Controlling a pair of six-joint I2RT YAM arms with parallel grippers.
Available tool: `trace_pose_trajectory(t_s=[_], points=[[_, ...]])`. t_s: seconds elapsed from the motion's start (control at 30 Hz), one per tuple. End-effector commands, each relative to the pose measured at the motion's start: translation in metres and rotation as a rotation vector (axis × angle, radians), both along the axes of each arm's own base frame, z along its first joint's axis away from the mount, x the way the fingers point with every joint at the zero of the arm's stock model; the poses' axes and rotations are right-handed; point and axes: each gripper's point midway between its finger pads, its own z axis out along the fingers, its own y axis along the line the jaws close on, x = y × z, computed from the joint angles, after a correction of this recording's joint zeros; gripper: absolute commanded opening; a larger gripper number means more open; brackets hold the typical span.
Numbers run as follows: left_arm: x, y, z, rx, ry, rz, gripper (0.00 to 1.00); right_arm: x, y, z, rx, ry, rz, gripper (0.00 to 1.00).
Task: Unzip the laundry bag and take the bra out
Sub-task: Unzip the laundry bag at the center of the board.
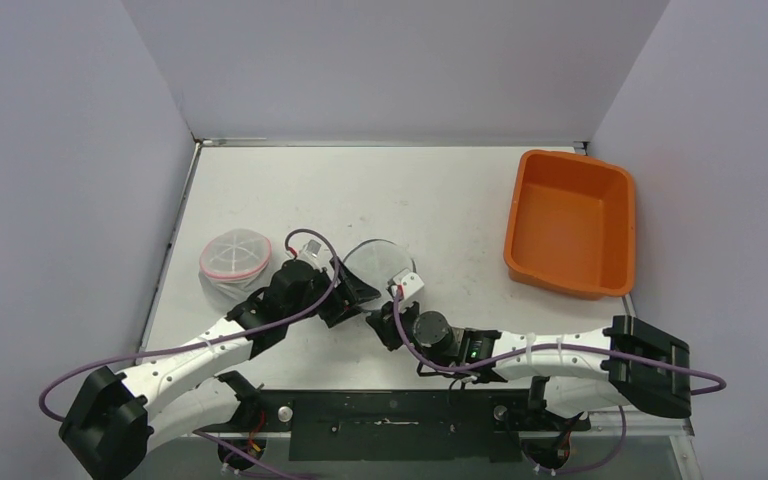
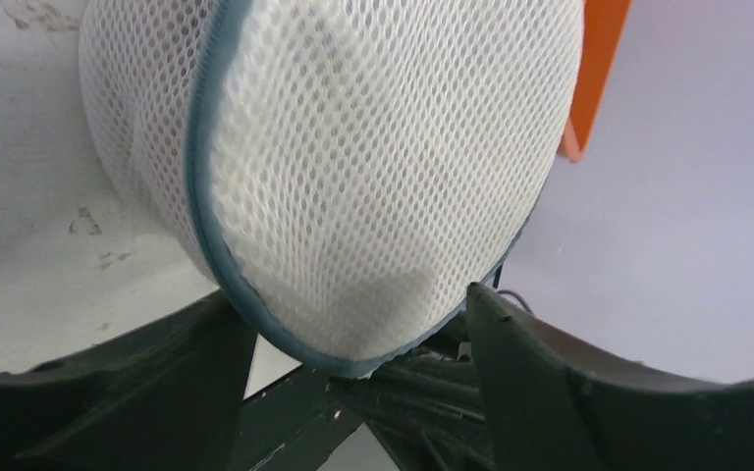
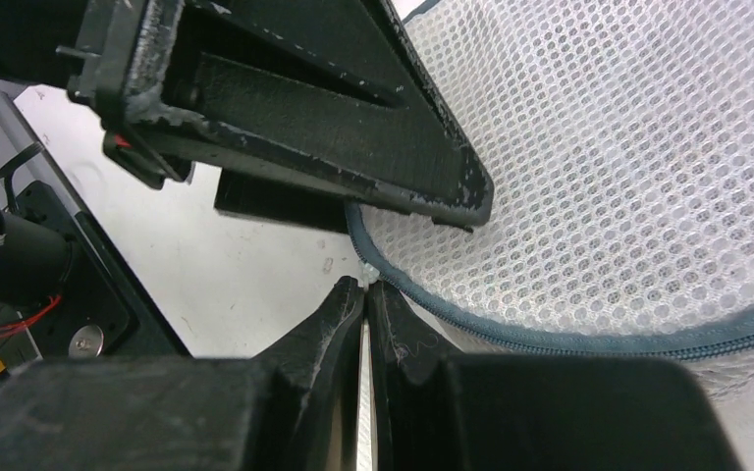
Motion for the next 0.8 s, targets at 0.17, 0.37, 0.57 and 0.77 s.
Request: trace_pose_trajectory(t_s=[0.17, 0.37, 0.57, 0.77], points=[[0.030, 0.002, 0.020, -0.040, -0.088, 0.095, 0.48, -0.003, -0.009, 0.026, 0.064, -0.031, -0.013, 0.05], [0.035, 0.001, 0.018, -0.040, -0.088, 0.099, 0.23, -0.001, -0.023, 0.021, 0.042, -0.028, -0.050, 0.05], [0.039, 0.005, 0.020, -0.036, -0.104, 0.096, 0.03, 0.008, -0.047, 0.010, -0.019, -0.027, -0.148, 0.05], [0.040, 0.006, 0.020, -0.043, -0.117, 0.068, 0.00, 0.022, -0.082, 0.008, -0.036, -0.028, -0.300, 0.05]])
